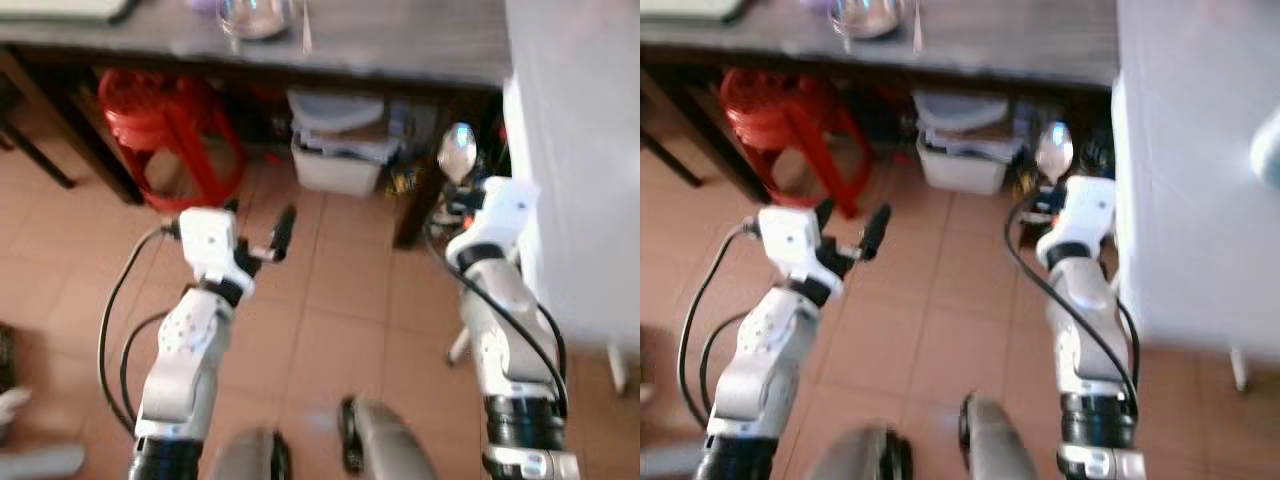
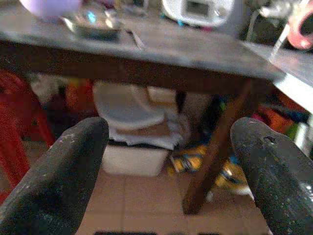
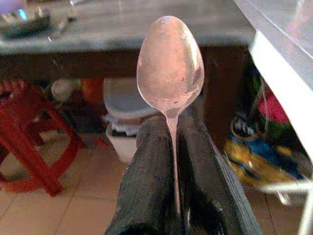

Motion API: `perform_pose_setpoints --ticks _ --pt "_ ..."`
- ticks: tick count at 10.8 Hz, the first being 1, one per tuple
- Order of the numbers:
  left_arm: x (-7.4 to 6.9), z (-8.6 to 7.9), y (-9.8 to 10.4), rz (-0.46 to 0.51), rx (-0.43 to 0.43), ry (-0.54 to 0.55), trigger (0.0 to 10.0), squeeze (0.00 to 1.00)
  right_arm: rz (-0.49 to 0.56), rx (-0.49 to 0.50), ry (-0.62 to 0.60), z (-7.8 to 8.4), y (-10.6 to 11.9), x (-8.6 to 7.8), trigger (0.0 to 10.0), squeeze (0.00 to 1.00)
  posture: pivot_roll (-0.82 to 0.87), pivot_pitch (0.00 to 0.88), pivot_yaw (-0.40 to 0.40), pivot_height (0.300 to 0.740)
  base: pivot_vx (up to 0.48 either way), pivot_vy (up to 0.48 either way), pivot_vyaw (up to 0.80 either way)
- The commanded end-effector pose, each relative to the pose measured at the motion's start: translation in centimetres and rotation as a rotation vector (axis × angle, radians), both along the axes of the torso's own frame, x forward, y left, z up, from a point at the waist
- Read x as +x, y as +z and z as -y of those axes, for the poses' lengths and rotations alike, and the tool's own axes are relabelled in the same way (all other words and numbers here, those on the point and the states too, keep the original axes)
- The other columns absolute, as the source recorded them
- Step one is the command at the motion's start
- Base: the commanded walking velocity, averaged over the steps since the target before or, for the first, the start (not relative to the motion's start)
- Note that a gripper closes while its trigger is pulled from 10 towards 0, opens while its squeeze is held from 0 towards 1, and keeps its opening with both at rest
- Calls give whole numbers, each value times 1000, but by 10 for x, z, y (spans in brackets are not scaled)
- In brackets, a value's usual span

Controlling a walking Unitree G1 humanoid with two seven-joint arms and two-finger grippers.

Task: Setting the table

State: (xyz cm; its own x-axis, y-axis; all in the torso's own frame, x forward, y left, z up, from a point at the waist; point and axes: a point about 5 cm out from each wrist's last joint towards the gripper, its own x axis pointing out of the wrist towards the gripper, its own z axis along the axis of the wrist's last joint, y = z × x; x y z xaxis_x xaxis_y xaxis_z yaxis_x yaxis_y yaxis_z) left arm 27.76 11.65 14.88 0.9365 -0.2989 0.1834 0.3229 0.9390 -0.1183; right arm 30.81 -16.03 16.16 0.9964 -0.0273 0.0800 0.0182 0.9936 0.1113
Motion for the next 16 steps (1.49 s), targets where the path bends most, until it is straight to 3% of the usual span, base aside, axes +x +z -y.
perform_pose_setpoints --ticks 1,2,3,12,16 --pt "-3 -8 -5 -14 20 28 10000 0 16 9 23 -9 3 1 0 0 -51 221 32 740 480 0 0" --pt "-4 -7 -5 -15 17 24 10000 0 28 -25 -1 -8 5 2 4275 0 -50 218 33 740 480 0 0" --pt "-3 -7 -5 -16 15 25 10000 0 23 -7 12 -9 4 3 10000 0 -49 221 34 740 480 0 0" --pt "-1 -4 -5 -19 10 18 10000 0 52 -30 13 -9 6 2 10000 0 -57 209 40 740 443 64 0" --pt "-1 -12 -5 -19 7 51 10000 0 53 -42 -2 -4 7 4 10000 0 -56 209 33 740 68 319 0"
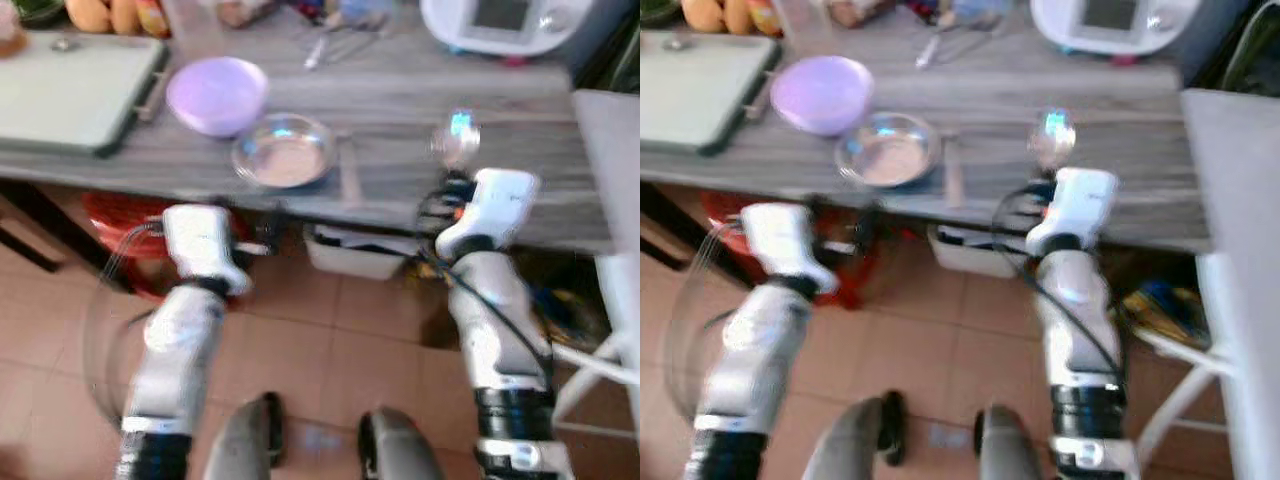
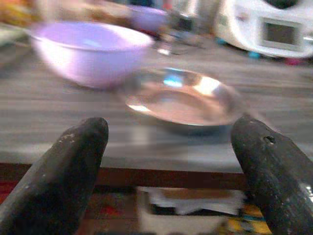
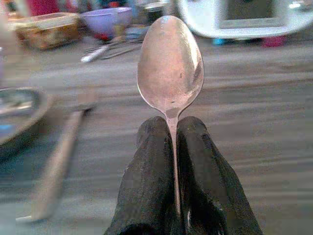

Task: Setting the table

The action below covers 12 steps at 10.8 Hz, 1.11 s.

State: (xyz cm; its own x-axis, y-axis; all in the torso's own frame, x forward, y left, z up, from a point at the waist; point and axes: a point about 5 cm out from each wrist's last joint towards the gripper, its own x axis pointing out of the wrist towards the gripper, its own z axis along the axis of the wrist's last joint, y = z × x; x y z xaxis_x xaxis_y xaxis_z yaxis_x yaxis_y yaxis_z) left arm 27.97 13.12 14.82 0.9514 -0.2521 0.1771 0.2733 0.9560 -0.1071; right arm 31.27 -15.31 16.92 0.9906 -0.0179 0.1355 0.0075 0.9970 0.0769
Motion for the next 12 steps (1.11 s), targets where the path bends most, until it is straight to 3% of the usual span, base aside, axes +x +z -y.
perform_pose_setpoints --ticks 1,2,6,9,12 --pt "-4 0 -4 -11 3 4 10000 0 -10 8 -18 5 -3 -1 10000 0 -52 209 33 740 0 0 0" --pt "-5 -2 -3 -5 15 7 10000 0 -13 13 -21 5 -3 0 10000 0 -47 211 33 740 0 458 0" --pt "-7 -1 -4 -4 17 12 10000 0 -8 13 -33 8 -2 1 10000 0 -48 216 32 740 0 0 0" --pt "-8 -1 -1 12 11 -7 10000 0 57 7 -90 20 7 -5 10000 0 -49 217 31 740 0 0 0" --pt "-10 1 1 32 10 -22 10000 0 24 6 -96 22 0 -12 10000 0 -55 216 32 740 362 0 -471"
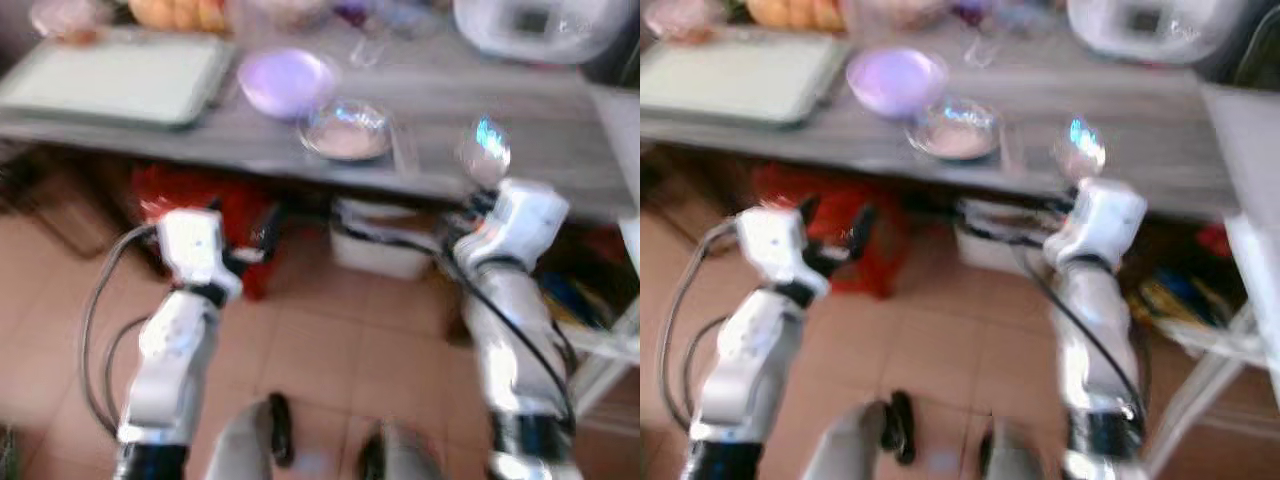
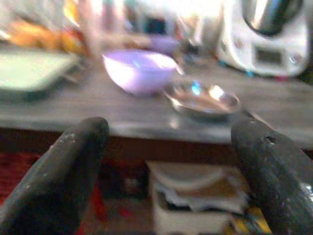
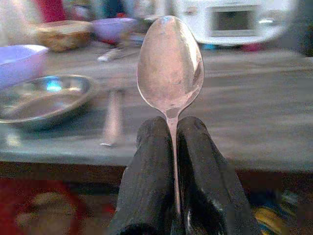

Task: Setting the table

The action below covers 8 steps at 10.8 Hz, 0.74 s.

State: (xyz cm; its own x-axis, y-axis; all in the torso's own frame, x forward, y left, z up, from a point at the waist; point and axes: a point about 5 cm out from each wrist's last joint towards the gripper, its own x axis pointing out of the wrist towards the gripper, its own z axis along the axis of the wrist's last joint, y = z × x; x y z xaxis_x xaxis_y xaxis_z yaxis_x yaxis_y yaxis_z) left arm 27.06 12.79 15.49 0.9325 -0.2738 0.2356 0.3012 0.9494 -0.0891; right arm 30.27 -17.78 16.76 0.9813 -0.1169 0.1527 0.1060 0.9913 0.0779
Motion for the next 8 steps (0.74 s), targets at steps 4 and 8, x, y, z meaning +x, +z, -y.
perform_pose_setpoints --ticks 4,8 --pt "-2 -2 -6 -28 12 -2 10000 0 15 -1 21 -6 3 -1 10000 0 -51 217 32 740 376 0 -139" --pt "-3 -6 -6 -35 -10 30 10000 0 17 -9 33 -8 4 1 10000 0 -49 214 28 740 82 0 0"
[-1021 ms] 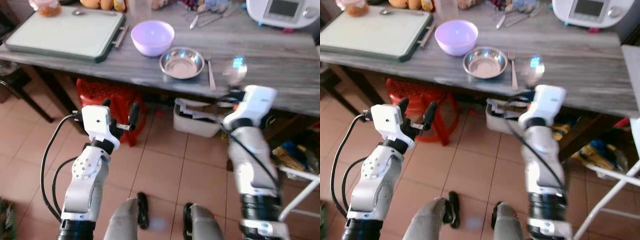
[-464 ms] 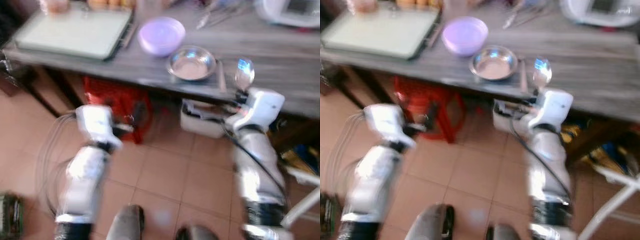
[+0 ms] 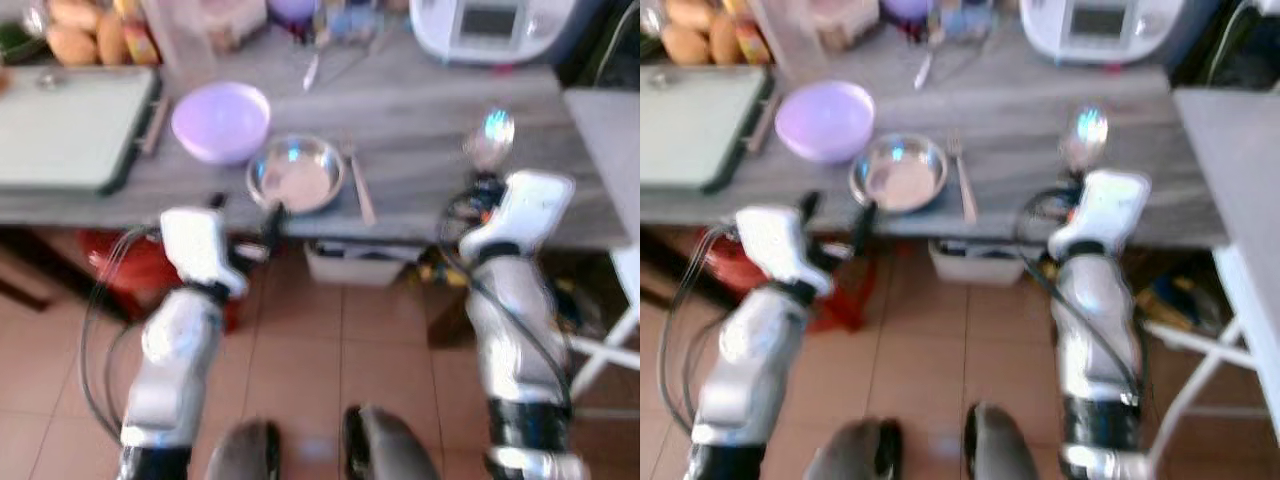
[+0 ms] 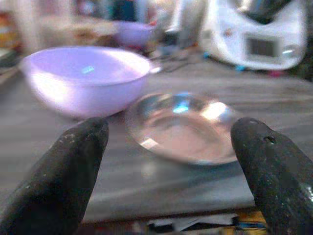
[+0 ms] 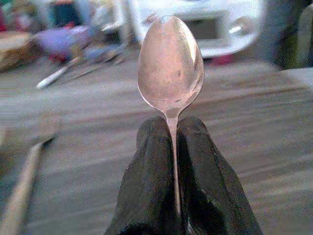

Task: Setting the table

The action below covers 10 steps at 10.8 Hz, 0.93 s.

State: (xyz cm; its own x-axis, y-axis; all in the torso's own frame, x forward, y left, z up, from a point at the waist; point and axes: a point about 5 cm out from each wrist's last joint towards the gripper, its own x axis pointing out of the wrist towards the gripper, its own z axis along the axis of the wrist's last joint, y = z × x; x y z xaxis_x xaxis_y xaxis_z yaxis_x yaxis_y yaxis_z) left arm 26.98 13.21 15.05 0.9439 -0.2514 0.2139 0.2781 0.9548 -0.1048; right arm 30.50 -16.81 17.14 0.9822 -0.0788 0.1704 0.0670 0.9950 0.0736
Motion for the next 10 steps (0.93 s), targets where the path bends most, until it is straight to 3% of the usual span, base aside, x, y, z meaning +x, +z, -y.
perform_pose_setpoints --ticks 1,4,7,10 --pt "-2 -2 -2 -9 1 18 10000 0 -1 -3 -3 2 -1 -2 10000 0 -49 214 28 740 0 0 0" --pt "-4 -14 -10 -58 45 123 10000 0 -9 -5 14 12 4 8 10000 0 -39 228 28 740 0 0 0" --pt "-9 -15 -11 -70 61 114 10000 0 -82 32 0 31 3 22 10000 0 -20 262 42 740 0 0 0" --pt "-13 -15 -11 -89 77 89 10000 0 -169 125 23 34 -3 31 10000 0 -5 291 57 740 0 0 0"
